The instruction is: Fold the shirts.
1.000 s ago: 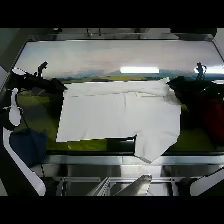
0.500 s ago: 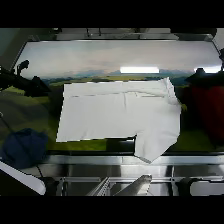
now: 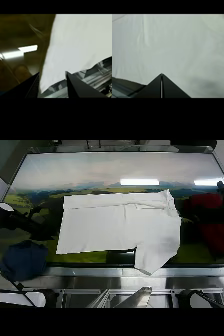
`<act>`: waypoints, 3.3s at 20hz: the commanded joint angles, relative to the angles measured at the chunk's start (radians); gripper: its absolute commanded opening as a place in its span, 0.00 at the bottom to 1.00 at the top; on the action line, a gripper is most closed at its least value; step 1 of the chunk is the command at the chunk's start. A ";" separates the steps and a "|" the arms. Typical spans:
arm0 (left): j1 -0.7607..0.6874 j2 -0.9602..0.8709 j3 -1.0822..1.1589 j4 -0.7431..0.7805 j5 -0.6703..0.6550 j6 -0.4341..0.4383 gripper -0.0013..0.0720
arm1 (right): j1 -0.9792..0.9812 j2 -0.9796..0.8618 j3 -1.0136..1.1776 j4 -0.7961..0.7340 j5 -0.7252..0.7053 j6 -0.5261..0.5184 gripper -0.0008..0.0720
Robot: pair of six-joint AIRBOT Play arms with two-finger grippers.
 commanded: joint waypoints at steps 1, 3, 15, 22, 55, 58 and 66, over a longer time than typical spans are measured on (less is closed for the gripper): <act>-0.018 0.035 -0.119 0.042 0.072 0.005 0.49 | 0.000 0.126 -0.095 0.006 0.011 -0.010 0.03; -0.046 0.035 -0.143 0.042 0.099 0.013 0.48 | 0.000 0.164 -0.127 0.006 0.014 0.002 0.03; -0.120 0.036 -0.167 0.037 0.118 0.053 0.05 | -0.287 0.258 -0.324 -0.131 0.093 0.211 0.72; -0.119 0.036 -0.167 0.038 0.116 0.053 0.05 | -0.286 0.192 -0.547 -0.158 -0.116 0.124 0.59; -0.117 -0.030 0.286 -0.170 -0.204 0.014 0.05 | -0.104 -0.198 -0.053 0.340 0.079 0.024 0.03; -0.124 -0.143 0.437 -0.171 -0.202 -0.034 0.05 | -0.002 -0.341 0.079 0.407 -0.012 0.023 0.03; -0.126 -0.472 0.896 -0.219 -0.182 -0.130 0.05 | 0.112 -0.787 0.533 0.585 -0.119 0.024 0.03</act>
